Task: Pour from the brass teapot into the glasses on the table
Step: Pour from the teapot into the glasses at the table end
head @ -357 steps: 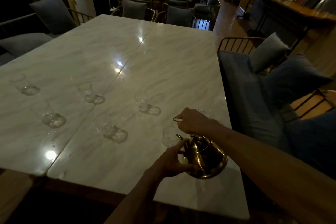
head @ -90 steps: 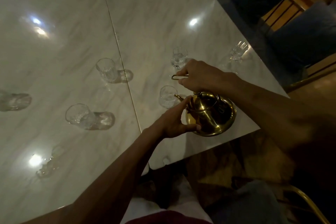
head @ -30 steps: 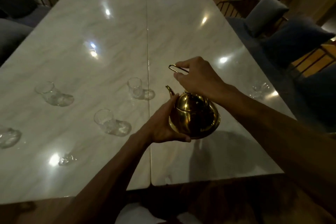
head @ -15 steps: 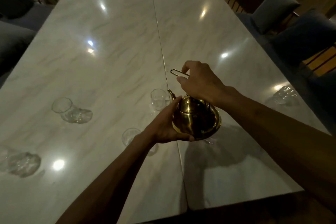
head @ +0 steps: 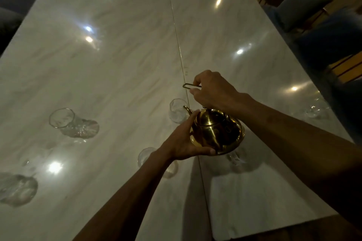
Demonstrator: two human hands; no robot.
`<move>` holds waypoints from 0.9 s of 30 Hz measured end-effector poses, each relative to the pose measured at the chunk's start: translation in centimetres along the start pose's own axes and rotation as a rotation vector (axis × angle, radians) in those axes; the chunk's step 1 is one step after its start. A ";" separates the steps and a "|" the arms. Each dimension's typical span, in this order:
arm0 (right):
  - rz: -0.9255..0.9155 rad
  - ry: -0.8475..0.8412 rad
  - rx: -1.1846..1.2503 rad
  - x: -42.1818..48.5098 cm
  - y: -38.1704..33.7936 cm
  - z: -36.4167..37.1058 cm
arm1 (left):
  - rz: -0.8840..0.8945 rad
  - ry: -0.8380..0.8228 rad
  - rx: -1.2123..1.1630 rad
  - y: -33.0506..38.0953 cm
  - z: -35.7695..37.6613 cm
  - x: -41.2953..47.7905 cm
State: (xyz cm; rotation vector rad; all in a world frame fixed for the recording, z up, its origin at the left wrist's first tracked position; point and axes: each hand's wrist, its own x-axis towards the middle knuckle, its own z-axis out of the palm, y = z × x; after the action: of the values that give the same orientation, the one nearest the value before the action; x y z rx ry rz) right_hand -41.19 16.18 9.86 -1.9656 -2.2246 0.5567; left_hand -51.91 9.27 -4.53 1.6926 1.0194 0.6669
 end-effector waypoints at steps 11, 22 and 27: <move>0.016 -0.050 -0.008 2.7 0.0 1.4 | -0.011 -0.016 -0.051 -1.1 -0.9 0.7; 0.021 -0.054 -0.018 3.1 1.1 1.8 | -0.018 -0.050 -0.068 -0.9 -0.4 1.0; 0.015 -0.043 -0.030 2.9 1.1 1.4 | 0.001 -0.053 -0.054 -0.3 -0.4 1.0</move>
State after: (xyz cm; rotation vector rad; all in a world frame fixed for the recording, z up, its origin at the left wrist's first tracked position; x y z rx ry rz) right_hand -41.03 18.88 7.71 -2.0055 -2.2585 0.5760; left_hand -51.80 10.37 -4.75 1.6553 0.9557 0.6418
